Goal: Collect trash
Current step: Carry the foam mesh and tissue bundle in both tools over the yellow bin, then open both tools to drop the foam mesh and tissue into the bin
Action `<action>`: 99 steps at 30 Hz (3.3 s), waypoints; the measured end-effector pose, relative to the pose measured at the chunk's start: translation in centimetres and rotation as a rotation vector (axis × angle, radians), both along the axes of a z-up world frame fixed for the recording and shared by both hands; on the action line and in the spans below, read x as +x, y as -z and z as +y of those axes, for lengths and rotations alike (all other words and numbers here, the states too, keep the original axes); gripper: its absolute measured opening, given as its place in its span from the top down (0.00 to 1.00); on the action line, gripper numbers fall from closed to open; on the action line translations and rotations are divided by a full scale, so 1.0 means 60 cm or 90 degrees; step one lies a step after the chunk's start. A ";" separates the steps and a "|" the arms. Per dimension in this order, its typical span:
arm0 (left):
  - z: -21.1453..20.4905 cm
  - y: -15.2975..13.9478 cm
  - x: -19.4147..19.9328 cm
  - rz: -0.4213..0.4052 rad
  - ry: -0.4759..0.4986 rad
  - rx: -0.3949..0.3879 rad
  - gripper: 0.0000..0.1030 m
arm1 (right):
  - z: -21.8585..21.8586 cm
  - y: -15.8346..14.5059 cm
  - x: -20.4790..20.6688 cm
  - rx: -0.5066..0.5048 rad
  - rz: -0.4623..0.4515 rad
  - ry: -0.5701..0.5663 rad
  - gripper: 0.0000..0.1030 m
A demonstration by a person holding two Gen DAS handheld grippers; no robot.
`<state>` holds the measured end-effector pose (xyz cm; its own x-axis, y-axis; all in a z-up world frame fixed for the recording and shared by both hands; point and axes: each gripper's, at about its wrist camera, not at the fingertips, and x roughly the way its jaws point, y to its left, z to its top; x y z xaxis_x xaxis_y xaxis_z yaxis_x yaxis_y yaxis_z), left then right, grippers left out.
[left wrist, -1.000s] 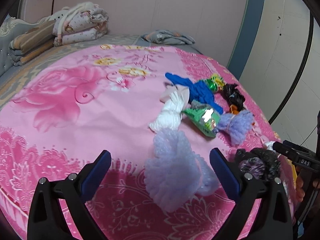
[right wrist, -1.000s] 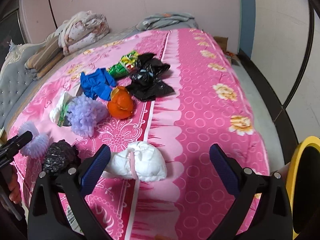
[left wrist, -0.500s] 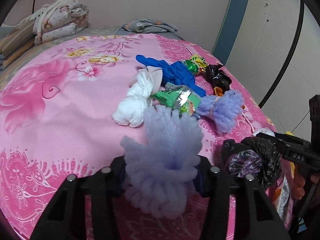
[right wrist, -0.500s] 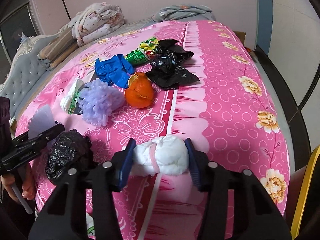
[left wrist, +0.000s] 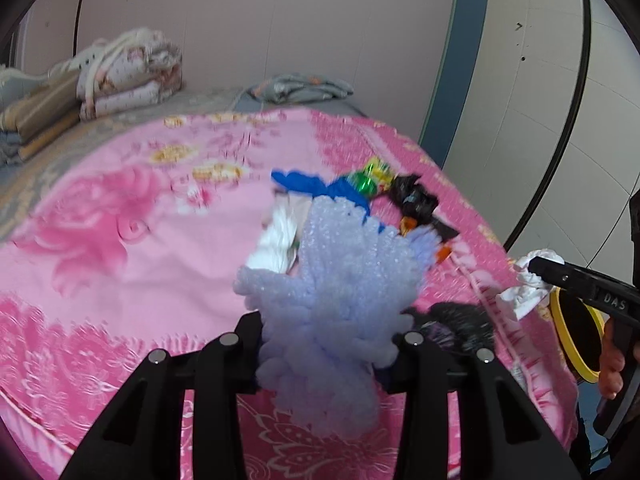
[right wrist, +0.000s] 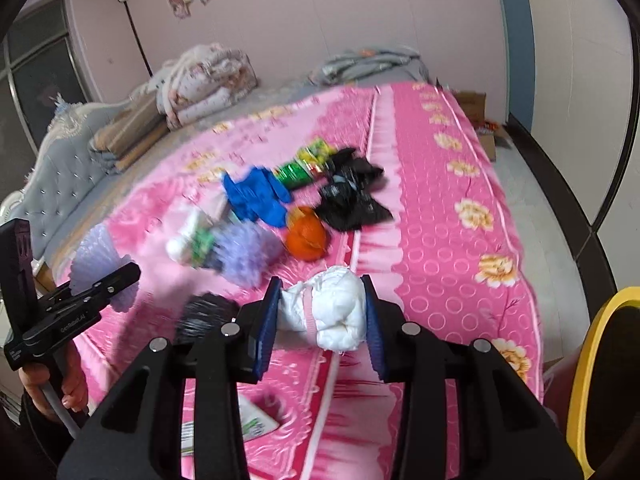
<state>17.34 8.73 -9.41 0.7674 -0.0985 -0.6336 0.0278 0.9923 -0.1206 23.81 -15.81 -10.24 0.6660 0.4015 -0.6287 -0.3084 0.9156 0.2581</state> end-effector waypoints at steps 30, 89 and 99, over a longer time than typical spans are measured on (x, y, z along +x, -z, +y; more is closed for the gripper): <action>-0.299 -0.320 -0.038 -0.254 0.163 -0.041 0.64 | -0.319 -0.318 -0.275 0.081 -0.366 0.334 0.65; -0.773 0.045 0.157 0.034 0.412 -0.070 0.24 | -0.654 0.037 -0.223 0.012 -0.129 0.684 0.46; -0.744 0.007 0.148 0.011 0.389 -0.081 0.17 | -0.640 -0.004 -0.250 0.030 -0.157 0.675 0.41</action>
<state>26.21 -35.90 -9.81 0.5385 -0.5926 -0.5991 0.5831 0.7753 -0.2427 8.80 -54.23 -10.02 0.7938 -0.4312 -0.4290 0.5840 0.7373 0.3396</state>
